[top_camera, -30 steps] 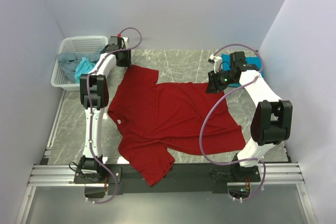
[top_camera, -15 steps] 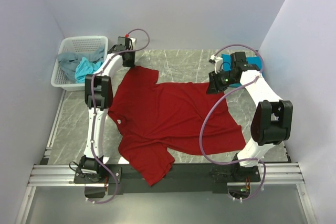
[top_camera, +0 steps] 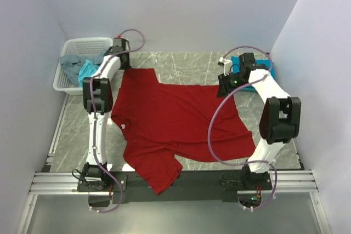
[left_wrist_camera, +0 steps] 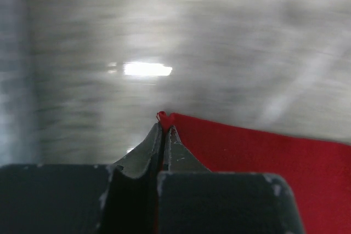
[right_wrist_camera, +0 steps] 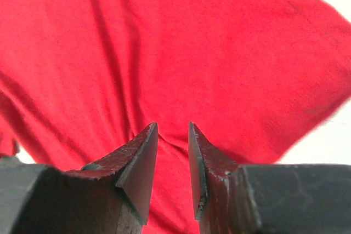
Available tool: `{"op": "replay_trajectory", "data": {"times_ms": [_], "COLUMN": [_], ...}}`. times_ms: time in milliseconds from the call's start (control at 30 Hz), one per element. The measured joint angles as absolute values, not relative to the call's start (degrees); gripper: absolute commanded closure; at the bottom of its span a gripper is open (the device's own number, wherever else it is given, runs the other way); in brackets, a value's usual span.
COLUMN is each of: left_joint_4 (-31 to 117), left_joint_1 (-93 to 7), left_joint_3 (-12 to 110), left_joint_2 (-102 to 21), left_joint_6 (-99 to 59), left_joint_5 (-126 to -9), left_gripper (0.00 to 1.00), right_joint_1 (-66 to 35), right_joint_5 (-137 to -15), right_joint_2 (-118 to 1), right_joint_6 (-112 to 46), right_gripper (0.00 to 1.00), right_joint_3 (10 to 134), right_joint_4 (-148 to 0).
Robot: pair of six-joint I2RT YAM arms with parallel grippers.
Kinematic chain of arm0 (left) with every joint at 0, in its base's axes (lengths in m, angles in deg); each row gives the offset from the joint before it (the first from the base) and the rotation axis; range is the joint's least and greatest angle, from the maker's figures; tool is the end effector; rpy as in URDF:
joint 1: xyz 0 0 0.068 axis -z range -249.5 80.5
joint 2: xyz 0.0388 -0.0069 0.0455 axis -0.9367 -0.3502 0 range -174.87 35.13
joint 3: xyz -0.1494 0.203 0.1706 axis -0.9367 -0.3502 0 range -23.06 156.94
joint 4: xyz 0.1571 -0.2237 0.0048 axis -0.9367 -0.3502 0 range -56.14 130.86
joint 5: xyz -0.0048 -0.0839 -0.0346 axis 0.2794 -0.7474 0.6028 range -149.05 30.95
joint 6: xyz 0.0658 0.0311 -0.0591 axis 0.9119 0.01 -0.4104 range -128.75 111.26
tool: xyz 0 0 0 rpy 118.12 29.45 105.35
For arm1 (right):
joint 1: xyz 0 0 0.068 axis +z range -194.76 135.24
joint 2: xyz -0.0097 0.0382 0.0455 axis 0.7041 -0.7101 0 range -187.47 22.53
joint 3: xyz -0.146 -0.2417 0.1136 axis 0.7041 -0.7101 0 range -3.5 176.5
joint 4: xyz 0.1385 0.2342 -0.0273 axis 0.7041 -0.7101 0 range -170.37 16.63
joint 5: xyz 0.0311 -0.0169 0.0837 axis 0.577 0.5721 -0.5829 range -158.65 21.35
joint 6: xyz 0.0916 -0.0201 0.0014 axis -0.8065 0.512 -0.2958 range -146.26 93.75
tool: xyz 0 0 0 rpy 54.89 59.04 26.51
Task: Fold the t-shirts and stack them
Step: Flatten the tshirt out
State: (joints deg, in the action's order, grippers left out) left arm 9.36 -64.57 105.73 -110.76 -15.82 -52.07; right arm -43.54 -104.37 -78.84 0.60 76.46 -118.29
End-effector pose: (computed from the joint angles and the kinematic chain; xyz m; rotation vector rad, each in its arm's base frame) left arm 0.6324 -0.0442 0.1429 -0.1006 2.4093 0.0510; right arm 0.3964 0.0578 0.2353 -0.7786 2.4104 0.6766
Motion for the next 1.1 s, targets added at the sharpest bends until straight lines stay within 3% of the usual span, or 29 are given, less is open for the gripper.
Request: {"op": "replay_trajectory", "data": {"times_ms": [133, 367, 600, 1100], "left_joint_4": [8.83, 8.66, 8.42, 7.98], "left_joint_1": [-68.13, -69.03, -69.64, -70.01], "left_joint_3": [105.53, 105.56, 105.97, 106.82], "left_joint_2": [-110.54, -110.52, -110.54, -110.54], "left_joint_6": [-16.82, -17.48, -18.46, -19.55], "left_joint_5": [-51.65, -52.46, -56.68, -59.45], "left_gripper": [1.00, 1.00, 1.00, 1.00], "right_joint_1": [-43.50, -43.50, -43.48, -42.76], "right_joint_5": [-100.72, -93.12, -86.74, -80.24], "right_joint_2": [-85.41, -103.75, -116.56, -123.51], "right_joint_6": [-1.06, -4.63, -9.04, -10.73], "right_gripper": [0.63, 0.63, 0.59, 0.59], "right_joint_3": [83.15, 107.48, 123.69, 129.68], "right_joint_4": [-118.84, -120.59, -122.14, -122.86]}}
